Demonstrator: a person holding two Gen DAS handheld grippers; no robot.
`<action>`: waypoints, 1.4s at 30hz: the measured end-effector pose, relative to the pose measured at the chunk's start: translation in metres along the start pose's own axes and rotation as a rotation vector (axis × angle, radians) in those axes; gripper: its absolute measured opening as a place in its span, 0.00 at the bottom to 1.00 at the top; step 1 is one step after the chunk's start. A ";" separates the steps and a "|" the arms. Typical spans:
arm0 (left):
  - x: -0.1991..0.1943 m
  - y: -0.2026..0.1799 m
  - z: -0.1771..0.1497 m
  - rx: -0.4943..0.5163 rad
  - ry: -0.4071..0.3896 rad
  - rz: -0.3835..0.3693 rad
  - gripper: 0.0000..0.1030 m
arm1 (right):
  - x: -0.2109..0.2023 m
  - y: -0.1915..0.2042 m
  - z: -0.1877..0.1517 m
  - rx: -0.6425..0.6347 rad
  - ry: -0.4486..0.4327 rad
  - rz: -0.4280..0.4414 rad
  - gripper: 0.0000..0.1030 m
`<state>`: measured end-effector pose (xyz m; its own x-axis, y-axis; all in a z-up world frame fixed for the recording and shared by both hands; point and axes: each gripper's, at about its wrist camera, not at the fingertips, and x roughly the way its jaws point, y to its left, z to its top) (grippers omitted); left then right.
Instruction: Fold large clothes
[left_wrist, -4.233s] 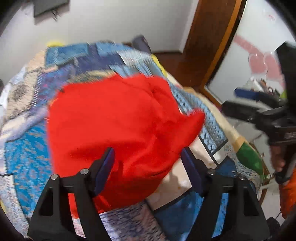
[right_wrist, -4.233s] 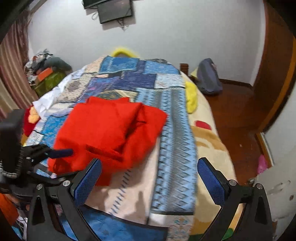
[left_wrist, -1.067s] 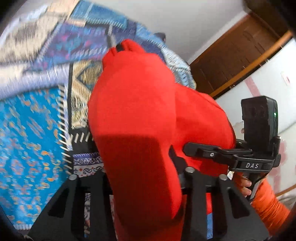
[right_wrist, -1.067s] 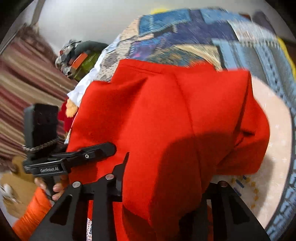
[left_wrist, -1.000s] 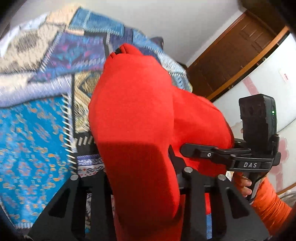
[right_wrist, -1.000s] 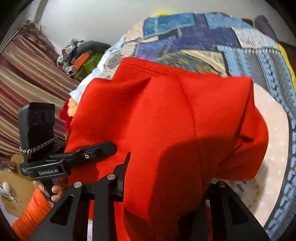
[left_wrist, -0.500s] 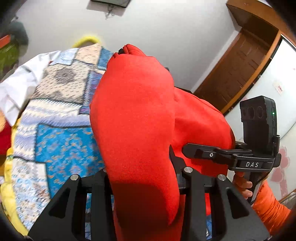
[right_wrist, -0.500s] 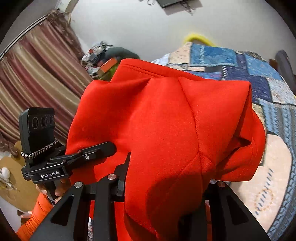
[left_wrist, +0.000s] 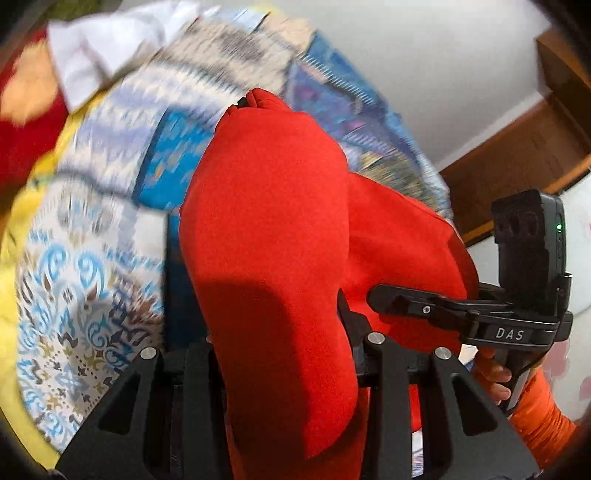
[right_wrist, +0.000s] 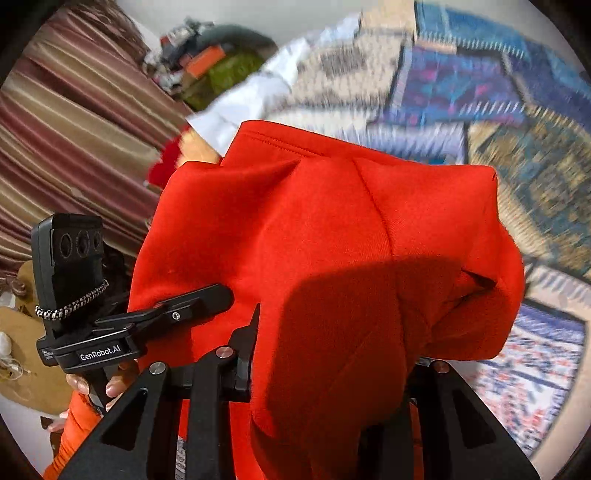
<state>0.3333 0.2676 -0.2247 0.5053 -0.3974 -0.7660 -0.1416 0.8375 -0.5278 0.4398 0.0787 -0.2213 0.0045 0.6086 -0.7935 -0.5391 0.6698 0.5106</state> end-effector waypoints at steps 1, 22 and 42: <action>0.007 0.008 -0.003 -0.010 0.013 0.007 0.36 | 0.014 -0.004 0.000 0.008 0.024 -0.003 0.28; -0.025 -0.004 -0.041 0.213 -0.093 0.343 0.61 | 0.016 -0.008 -0.030 -0.163 0.037 -0.247 0.62; -0.019 0.021 -0.137 0.302 0.016 0.574 0.86 | -0.012 -0.019 -0.103 -0.345 0.168 -0.428 0.91</action>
<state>0.2047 0.2413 -0.2718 0.4071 0.1413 -0.9024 -0.1389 0.9860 0.0917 0.3632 0.0149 -0.2552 0.1640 0.2187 -0.9619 -0.7627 0.6465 0.0170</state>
